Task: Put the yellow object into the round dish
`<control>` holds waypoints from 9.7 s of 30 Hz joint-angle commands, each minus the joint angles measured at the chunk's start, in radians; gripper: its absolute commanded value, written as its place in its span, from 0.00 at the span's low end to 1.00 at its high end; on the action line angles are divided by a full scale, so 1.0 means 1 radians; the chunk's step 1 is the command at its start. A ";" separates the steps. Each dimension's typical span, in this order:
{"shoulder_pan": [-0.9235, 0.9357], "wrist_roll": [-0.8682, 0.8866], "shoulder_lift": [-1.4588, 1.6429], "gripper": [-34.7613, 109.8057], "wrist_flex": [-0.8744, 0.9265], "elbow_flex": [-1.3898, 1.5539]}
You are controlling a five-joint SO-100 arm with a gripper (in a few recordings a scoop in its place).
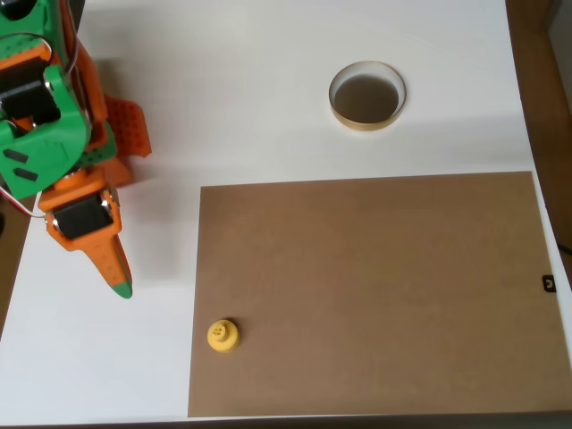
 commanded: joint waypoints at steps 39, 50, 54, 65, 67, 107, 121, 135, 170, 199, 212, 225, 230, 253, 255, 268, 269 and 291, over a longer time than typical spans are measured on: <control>-0.115 -0.028 0.005 0.33 -0.011 -0.144; -0.052 -0.023 0.014 0.33 -0.006 -0.106; 0.008 -0.005 0.014 0.33 -0.023 -0.072; 0.048 0.006 0.015 0.32 -0.057 -0.005; 0.040 0.002 0.015 0.32 -0.061 0.002; 0.029 -0.008 0.015 0.32 -0.069 0.011; 0.025 -0.009 0.015 0.32 -0.072 0.012; 0.008 -0.017 0.015 0.32 -0.067 0.005; -0.189 -0.015 -0.540 0.45 -0.109 -0.411; -0.244 -0.009 -1.542 0.44 0.038 -1.037; -0.259 -0.009 -1.740 0.42 0.052 -1.175; -0.256 -0.008 -1.789 0.30 0.048 -1.200; -0.256 -0.011 -1.784 0.24 0.048 -1.198; -0.520 -0.104 -1.204 0.24 0.169 -0.957; -0.549 -0.109 -1.181 0.24 0.183 -0.946; -0.813 -0.155 -1.062 0.24 0.256 -0.850; -0.845 -0.155 -1.055 0.24 0.262 -0.842; -1.184 -0.190 -1.167 0.24 0.304 -0.925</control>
